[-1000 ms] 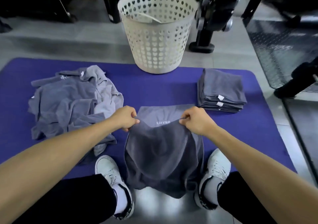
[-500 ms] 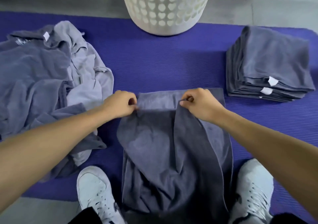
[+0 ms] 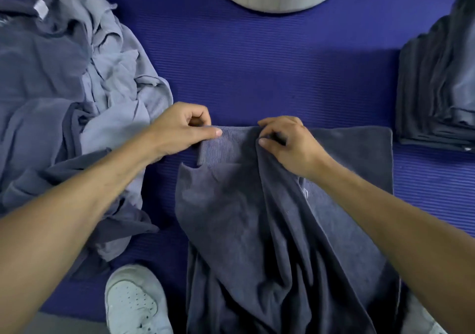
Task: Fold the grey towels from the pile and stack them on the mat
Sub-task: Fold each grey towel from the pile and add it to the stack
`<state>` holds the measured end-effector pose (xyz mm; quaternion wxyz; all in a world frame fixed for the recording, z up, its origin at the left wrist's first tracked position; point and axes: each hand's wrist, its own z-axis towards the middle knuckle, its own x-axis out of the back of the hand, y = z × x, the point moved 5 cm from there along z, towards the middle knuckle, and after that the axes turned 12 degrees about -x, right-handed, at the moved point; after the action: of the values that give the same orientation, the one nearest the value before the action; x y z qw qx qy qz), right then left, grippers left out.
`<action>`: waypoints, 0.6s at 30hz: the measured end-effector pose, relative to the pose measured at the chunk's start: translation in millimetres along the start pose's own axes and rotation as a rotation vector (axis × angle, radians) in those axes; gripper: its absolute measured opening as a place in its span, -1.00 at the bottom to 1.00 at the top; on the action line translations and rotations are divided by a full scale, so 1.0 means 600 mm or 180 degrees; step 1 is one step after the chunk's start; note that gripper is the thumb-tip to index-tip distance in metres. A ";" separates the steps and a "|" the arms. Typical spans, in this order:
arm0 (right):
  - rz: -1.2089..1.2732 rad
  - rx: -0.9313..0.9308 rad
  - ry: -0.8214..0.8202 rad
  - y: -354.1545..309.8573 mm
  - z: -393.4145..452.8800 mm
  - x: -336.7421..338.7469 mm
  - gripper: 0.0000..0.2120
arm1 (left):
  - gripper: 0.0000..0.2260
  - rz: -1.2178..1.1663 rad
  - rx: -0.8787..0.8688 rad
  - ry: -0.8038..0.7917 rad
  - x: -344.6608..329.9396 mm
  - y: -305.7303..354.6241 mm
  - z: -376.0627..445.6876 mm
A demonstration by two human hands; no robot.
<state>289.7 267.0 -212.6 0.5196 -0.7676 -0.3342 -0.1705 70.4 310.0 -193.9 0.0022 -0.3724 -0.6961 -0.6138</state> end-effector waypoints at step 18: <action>-0.0486 0.0105 0.1205 0.000 -0.011 -0.026 -0.92 | -0.83 0.0799 0.0431 0.0520 -0.007 -0.062 -0.092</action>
<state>279.1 255.9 -219.7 0.5712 -0.6857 -0.2905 -0.3452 29.1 261.9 -213.9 0.1606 -0.4042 -0.6814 -0.5886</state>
